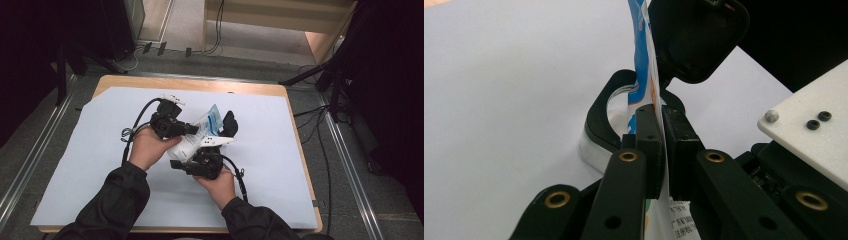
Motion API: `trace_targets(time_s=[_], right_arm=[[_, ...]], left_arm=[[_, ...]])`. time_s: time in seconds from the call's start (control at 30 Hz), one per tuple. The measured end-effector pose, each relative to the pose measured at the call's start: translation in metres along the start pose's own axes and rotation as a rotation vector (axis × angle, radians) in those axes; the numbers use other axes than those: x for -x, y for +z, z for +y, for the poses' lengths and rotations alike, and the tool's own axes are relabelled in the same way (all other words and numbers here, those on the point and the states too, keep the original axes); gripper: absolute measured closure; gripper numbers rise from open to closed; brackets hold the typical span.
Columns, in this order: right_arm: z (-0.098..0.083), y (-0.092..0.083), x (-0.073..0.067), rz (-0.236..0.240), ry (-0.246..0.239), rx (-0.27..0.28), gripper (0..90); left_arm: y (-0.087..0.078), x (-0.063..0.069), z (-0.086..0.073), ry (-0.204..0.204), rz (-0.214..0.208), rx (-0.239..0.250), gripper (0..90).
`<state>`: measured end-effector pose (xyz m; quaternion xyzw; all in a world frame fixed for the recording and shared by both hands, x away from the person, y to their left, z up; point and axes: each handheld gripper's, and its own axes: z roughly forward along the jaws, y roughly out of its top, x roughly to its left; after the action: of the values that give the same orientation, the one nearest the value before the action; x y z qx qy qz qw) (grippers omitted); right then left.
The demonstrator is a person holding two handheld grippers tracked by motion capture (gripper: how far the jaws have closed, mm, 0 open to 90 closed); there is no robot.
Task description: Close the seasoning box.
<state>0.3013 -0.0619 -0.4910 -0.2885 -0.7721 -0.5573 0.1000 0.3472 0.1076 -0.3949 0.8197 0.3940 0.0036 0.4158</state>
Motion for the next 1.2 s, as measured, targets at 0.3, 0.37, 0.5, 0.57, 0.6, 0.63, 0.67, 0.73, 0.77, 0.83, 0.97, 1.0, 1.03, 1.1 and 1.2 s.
trace_targets(time_s=[0.3, 0.37, 0.5, 0.57, 0.6, 0.63, 0.67, 0.73, 0.77, 0.83, 0.97, 1.0, 1.03, 1.1, 1.2], right_arm=[[0.000, 0.000, 0.000, 0.002, 0.001, -0.003, 61.0], [0.000, 0.001, -0.001, -0.004, 0.003, -0.006, 60.8], [0.000, 0.002, -0.005, -0.039, -0.023, -0.013, 59.4], [0.000, 0.002, -0.005, -0.044, -0.031, -0.014, 58.9], [0.000, 0.002, -0.006, -0.047, -0.032, -0.015, 58.4], [0.000, 0.003, -0.007, -0.060, -0.045, -0.022, 57.3], [0.000, 0.003, -0.008, -0.064, -0.053, -0.026, 56.4], [0.000, 0.004, -0.010, -0.083, -0.073, -0.031, 56.5], [0.000, 0.004, -0.010, -0.088, -0.080, -0.032, 56.9], [0.001, 0.003, -0.010, -0.099, -0.084, -0.036, 59.0], [0.001, 0.002, -0.007, -0.063, -0.045, -0.021, 61.1], [0.001, 0.001, -0.007, -0.050, -0.034, -0.016, 61.4], [0.001, 0.001, -0.006, -0.045, -0.032, -0.012, 61.7], [0.002, 0.000, -0.006, -0.037, -0.029, -0.008, 62.0], [0.002, 0.000, -0.005, -0.028, -0.019, -0.003, 62.4]], left_arm=[[-0.001, -0.001, 0.000, -0.008, 0.002, -0.022, 90.0], [-0.001, 0.000, 0.000, -0.009, 0.004, -0.020, 90.0], [-0.001, 0.002, 0.000, -0.007, 0.025, -0.013, 90.0], [-0.001, 0.002, 0.000, -0.008, 0.030, -0.012, 90.0], [-0.001, 0.002, 0.000, -0.009, 0.032, -0.013, 90.0], [-0.001, 0.002, 0.000, -0.008, 0.036, -0.011, 90.0], [-0.001, 0.002, 0.000, -0.006, 0.037, -0.010, 90.0], [-0.001, 0.002, 0.001, -0.007, 0.035, -0.010, 90.0], [-0.001, 0.002, 0.000, -0.007, 0.034, -0.010, 90.0], [-0.001, 0.002, 0.001, -0.006, 0.029, -0.011, 90.0], [-0.001, 0.002, 0.001, -0.013, 0.023, -0.002, 90.0], [-0.002, 0.001, 0.001, -0.013, 0.023, -0.004, 90.0], [-0.002, 0.001, 0.001, -0.012, 0.020, -0.005, 90.0], [-0.002, 0.001, 0.001, -0.017, 0.020, -0.001, 90.0], [-0.002, 0.001, 0.001, -0.018, 0.019, 0.000, 88.5]])
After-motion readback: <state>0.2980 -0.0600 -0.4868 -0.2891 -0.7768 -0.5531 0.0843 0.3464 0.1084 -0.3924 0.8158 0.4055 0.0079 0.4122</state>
